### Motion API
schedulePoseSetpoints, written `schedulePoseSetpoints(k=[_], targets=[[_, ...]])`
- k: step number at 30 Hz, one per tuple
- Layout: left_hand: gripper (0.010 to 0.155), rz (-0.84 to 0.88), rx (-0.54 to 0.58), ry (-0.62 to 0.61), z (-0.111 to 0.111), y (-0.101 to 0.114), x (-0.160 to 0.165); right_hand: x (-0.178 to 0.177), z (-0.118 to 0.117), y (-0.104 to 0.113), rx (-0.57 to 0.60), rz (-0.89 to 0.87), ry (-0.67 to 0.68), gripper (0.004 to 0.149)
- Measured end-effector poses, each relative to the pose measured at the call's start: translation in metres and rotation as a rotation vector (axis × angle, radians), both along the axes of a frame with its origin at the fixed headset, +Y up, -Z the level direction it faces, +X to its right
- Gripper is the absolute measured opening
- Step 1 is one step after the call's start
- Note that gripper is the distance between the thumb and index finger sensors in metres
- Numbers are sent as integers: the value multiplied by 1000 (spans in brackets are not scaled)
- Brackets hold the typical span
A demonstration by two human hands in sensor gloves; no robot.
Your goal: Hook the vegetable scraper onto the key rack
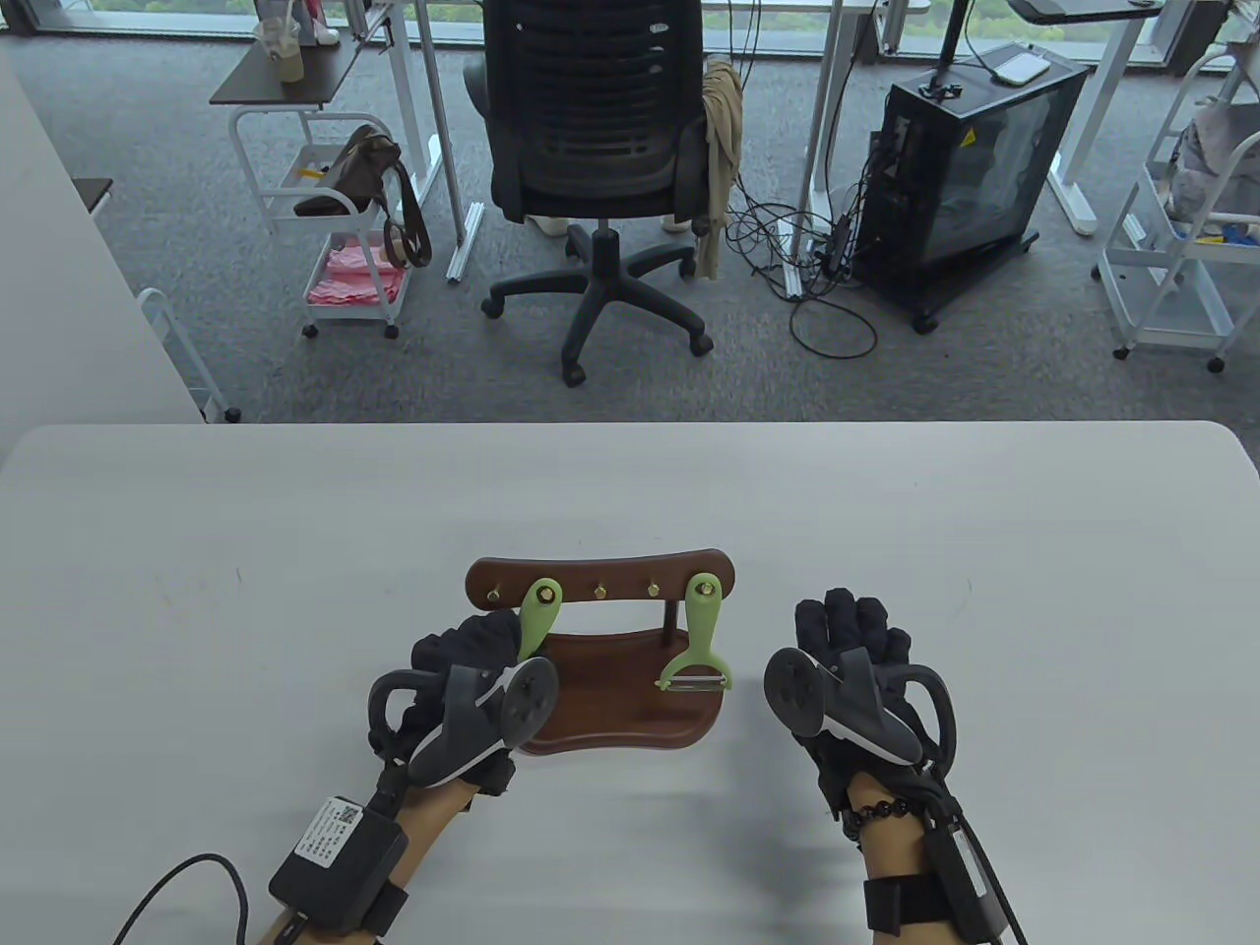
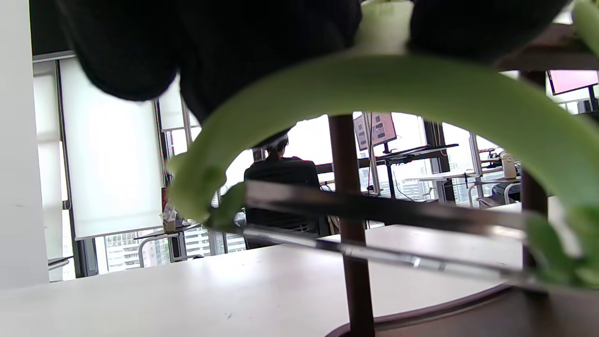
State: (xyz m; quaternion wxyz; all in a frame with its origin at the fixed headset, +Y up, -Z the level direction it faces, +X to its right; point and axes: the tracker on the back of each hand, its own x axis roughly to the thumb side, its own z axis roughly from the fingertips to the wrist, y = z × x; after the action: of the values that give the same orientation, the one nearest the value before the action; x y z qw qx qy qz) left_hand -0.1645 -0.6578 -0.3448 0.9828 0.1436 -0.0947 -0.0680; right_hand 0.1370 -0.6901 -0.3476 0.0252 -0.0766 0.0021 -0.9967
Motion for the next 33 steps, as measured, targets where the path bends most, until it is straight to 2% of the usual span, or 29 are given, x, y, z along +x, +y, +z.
schedulePoseSetpoints(k=[12, 21, 24, 26, 33], targets=[[61, 34, 23, 31, 0, -5, 2, -1, 0, 0, -6, -5, 2, 82], [63, 62, -9, 33, 1, -6, -6, 0, 0, 0, -7, -12, -1, 82], [63, 69, -48, 40, 2, -5, -13, 0, 0, 0, -9, -14, -1, 81], [62, 74, -114, 55, 3, -5, -21, 1, 0, 0, -9, -17, -2, 81], [64, 34, -75, 158, 0, -1, -68, 2, 0, 1, -10, -18, -4, 81]])
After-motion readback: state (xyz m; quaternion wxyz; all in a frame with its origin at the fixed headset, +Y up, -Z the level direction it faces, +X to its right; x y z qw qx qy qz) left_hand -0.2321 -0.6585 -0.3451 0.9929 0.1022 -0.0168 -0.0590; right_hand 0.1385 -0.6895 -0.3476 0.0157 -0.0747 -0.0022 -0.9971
